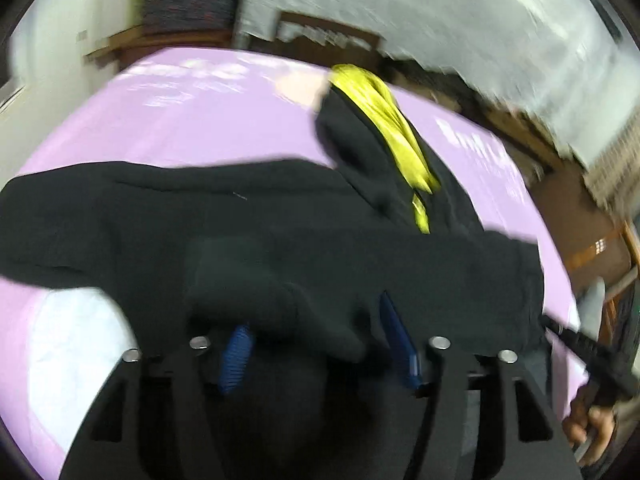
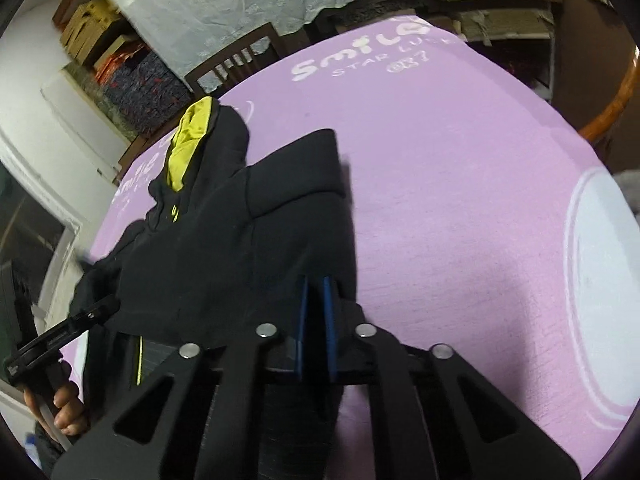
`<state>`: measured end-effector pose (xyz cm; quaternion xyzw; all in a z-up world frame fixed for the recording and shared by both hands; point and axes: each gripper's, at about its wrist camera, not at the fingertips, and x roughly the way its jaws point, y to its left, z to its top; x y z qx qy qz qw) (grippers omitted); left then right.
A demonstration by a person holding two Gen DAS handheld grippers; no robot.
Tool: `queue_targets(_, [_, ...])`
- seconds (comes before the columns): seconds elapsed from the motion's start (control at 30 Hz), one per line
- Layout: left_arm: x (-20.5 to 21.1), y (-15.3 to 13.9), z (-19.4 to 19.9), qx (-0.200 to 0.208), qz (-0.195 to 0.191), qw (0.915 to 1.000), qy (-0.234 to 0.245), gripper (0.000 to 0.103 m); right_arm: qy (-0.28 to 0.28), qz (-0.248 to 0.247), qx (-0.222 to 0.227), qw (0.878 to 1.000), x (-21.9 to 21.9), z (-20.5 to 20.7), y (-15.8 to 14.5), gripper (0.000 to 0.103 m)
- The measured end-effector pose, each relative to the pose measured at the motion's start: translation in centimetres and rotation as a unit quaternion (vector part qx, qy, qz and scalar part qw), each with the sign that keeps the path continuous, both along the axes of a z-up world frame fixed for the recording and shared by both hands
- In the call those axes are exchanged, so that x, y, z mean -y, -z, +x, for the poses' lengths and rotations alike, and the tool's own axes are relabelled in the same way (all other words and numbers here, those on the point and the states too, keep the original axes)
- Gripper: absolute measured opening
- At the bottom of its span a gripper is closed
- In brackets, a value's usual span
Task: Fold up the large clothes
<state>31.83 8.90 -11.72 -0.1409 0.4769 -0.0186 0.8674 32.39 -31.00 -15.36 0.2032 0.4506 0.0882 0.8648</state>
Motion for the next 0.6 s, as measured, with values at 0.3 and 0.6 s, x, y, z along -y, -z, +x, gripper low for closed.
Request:
queue_targets(0.3, [-0.6,-3.2,-1.9,0.058,0.068,0.996,-0.008,0.062,0.026,-0.008,0.07,0.997,0.7,-1.3,-2.8,0.001])
queue_targets(0.6, [5.0,1.7,0.3,-0.009,0.146,0.9863,0.076,0.068,-0.055,-0.019,0.038,0.998,-3.0,-0.1,-1.0,0.001])
